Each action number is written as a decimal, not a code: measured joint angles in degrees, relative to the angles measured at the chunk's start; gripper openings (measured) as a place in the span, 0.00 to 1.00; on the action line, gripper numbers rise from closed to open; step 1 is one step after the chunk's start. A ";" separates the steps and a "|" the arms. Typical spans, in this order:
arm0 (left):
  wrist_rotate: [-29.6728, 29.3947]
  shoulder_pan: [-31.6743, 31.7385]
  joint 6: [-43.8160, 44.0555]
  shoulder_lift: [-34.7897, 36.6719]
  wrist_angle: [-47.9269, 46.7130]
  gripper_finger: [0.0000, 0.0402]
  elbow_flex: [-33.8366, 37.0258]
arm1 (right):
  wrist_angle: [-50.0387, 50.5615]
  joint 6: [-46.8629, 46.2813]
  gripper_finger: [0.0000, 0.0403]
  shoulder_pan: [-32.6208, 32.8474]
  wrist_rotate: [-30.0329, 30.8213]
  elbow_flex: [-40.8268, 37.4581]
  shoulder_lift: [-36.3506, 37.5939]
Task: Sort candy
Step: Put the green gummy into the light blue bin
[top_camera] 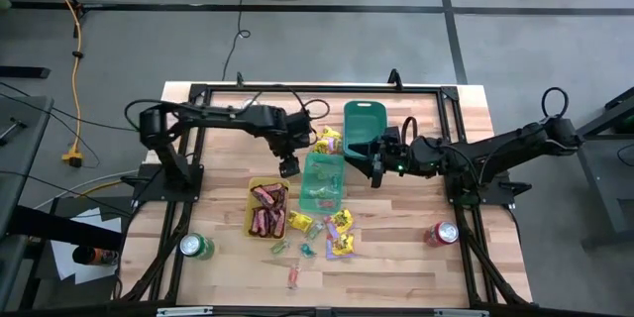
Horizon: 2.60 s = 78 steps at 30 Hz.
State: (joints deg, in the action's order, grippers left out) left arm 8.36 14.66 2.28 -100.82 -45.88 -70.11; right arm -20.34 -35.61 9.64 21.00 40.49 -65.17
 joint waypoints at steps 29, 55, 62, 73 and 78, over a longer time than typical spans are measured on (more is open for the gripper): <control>-3.05 -3.34 0.55 -8.57 2.66 0.48 -0.04 | 1.07 -0.57 0.61 1.78 0.10 -0.02 0.00; -7.30 2.28 3.63 29.52 14.15 0.00 1.40 | 1.29 -2.86 0.61 1.78 0.02 -0.02 -0.02; -7.63 -6.72 12.92 41.08 41.55 0.00 16.23 | 1.25 -3.02 0.61 1.78 0.03 -0.02 -0.02; -21.57 -21.55 26.16 34.28 75.51 0.00 38.00 | 0.85 -2.86 0.61 1.60 0.04 -0.02 -0.02; -22.17 -23.16 26.16 28.17 77.01 0.00 36.38 | 0.82 -1.77 0.61 1.60 0.81 -0.02 -0.02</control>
State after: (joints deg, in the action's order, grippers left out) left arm -13.81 -8.50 28.45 -72.65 31.13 -33.74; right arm -19.52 -37.38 11.25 21.81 40.47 -65.19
